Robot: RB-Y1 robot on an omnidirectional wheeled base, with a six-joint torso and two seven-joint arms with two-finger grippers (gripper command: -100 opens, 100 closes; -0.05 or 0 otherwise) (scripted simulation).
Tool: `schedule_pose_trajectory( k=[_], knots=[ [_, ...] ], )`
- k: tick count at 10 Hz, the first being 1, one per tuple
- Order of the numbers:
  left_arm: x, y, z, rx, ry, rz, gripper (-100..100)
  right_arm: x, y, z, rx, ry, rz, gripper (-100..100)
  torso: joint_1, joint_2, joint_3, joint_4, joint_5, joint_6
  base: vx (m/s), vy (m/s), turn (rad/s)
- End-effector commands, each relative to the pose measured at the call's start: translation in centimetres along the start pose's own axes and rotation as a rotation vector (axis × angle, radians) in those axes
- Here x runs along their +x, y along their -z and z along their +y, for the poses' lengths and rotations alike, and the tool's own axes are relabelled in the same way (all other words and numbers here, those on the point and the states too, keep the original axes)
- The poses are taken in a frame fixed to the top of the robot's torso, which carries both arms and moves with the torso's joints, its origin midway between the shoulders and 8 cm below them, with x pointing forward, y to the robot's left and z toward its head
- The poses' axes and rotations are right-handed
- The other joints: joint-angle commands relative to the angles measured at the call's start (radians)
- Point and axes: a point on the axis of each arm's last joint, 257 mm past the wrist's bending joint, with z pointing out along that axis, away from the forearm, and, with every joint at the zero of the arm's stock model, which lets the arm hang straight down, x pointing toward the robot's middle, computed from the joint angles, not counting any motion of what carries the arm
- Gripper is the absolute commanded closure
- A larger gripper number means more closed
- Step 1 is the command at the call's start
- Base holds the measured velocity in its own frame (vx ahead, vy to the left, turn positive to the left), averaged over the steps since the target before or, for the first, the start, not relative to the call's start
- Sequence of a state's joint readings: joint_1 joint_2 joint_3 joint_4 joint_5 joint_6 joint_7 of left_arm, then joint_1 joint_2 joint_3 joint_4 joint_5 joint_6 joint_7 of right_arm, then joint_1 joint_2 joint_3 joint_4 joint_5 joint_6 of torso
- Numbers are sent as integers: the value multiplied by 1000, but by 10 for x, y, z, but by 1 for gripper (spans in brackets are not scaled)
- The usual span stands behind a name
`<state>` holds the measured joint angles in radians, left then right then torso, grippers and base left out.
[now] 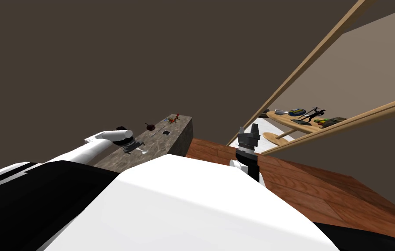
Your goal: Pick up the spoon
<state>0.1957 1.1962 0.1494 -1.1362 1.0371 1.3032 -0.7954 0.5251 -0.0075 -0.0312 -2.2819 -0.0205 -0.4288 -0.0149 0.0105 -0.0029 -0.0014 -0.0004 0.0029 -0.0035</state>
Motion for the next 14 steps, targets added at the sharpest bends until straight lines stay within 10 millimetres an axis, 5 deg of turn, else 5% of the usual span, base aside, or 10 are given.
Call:
schedule_pose_trajectory(
  k=[1,2,3,14],
  knots=[
    [0,0,0,0,0,0,-100,0,0,0,0,0,0,0,0,0,0,0,0,0,-9,3,-12],
    [-1,0,0,0,-2,-3,0,0,0,0,0,0,0,0,0,-1,0,0,0,0,0,0,0],
    [-1,-2,5,3,-3,-10,-100,0,0,0,0,0,0,0,0,-1,-1,0,0,0,4,1,-62],
    [8,-14,49,-10,30,-15,-100,0,0,0,0,0,0,0,0,-2,-1,0,0,0,7,1,-51]
  ],
)
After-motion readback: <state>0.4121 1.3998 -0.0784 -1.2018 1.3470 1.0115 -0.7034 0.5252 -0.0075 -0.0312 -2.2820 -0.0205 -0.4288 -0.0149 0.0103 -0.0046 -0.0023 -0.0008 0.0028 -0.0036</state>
